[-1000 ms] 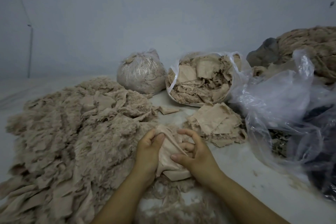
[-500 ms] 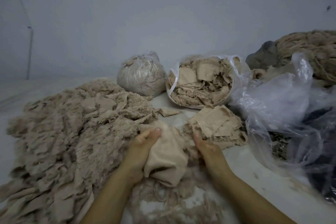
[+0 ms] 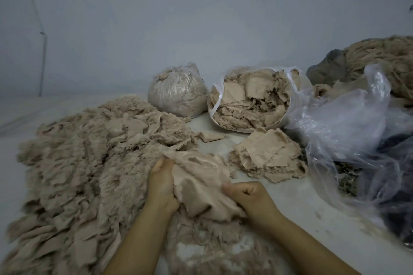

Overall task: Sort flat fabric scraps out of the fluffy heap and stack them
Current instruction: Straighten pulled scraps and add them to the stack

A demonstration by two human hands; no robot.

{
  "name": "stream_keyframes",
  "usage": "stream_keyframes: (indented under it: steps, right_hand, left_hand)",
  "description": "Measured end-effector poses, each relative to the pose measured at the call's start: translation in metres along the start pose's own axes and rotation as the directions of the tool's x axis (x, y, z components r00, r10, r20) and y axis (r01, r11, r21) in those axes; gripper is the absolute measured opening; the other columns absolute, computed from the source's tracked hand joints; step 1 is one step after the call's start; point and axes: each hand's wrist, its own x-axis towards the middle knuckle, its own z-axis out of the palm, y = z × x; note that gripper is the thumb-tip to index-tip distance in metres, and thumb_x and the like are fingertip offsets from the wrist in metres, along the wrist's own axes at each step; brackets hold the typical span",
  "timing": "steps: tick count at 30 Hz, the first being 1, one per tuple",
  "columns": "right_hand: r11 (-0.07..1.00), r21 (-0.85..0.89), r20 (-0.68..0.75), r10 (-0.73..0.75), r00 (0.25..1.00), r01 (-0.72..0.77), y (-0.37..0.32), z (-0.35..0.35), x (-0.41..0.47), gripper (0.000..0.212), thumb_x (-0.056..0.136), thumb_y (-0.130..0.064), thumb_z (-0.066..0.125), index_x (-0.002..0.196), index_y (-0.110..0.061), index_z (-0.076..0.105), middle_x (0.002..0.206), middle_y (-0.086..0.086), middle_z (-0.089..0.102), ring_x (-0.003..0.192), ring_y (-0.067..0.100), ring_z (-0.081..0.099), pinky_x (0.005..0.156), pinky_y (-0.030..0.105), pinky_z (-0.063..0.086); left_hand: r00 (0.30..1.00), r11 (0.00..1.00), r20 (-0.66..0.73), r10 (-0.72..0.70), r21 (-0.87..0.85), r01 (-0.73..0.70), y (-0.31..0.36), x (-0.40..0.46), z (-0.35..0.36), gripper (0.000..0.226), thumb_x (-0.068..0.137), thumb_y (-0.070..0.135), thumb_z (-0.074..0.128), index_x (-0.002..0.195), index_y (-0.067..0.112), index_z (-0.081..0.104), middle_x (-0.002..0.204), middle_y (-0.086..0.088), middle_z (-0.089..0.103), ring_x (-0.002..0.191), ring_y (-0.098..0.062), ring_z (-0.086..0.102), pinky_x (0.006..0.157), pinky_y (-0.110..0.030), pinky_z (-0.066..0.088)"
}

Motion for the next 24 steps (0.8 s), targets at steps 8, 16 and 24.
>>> stream_keyframes:
  steps: [8, 16, 24]
  right_hand:
    - [0.941, -0.327, -0.105, -0.123, 0.987, 0.082, -0.007, -0.006, 0.001, 0.047, 0.068, -0.061, 0.07, 0.111, -0.045, 0.059, 0.097, -0.024, 0.065, 0.076, -0.013, 0.058, 0.068, 0.007, 0.042]
    - [0.975, 0.211, -0.435, 0.029, 0.9, 0.07, -0.013, 0.002, 0.003, 0.024, 0.089, -0.022, 0.063, 0.071, -0.007, 0.056, 0.063, 0.006, 0.06, 0.061, 0.018, 0.057, 0.056, 0.026, 0.05]
    - [0.927, 0.374, -0.399, 0.148, 0.905, 0.013, -0.009, 0.003, 0.007, 0.018, 0.087, -0.018, 0.066, 0.082, -0.001, 0.068, 0.078, 0.014, 0.071, 0.073, 0.024, 0.067, 0.063, 0.031, 0.055]
  left_hand:
    - [0.864, 0.793, 0.489, -0.116, 0.57, -0.216, -0.018, -0.021, 0.006, 0.019, 0.091, 0.02, 0.058, 0.08, 0.017, 0.074, 0.086, -0.008, 0.073, 0.078, -0.02, 0.067, 0.069, -0.03, 0.054]
    - [0.868, 0.874, 0.475, -0.146, 0.473, -0.112, -0.02, -0.024, 0.008, 0.013, 0.08, 0.026, 0.067, 0.075, 0.014, 0.068, 0.075, -0.006, 0.068, 0.073, -0.017, 0.062, 0.063, -0.022, 0.051]
    - [0.915, 0.851, 0.402, 0.031, 0.47, -0.235, -0.032, -0.025, 0.015, 0.02, 0.089, 0.011, 0.061, 0.071, 0.017, 0.066, 0.07, -0.012, 0.066, 0.062, -0.021, 0.059, 0.053, -0.026, 0.047]
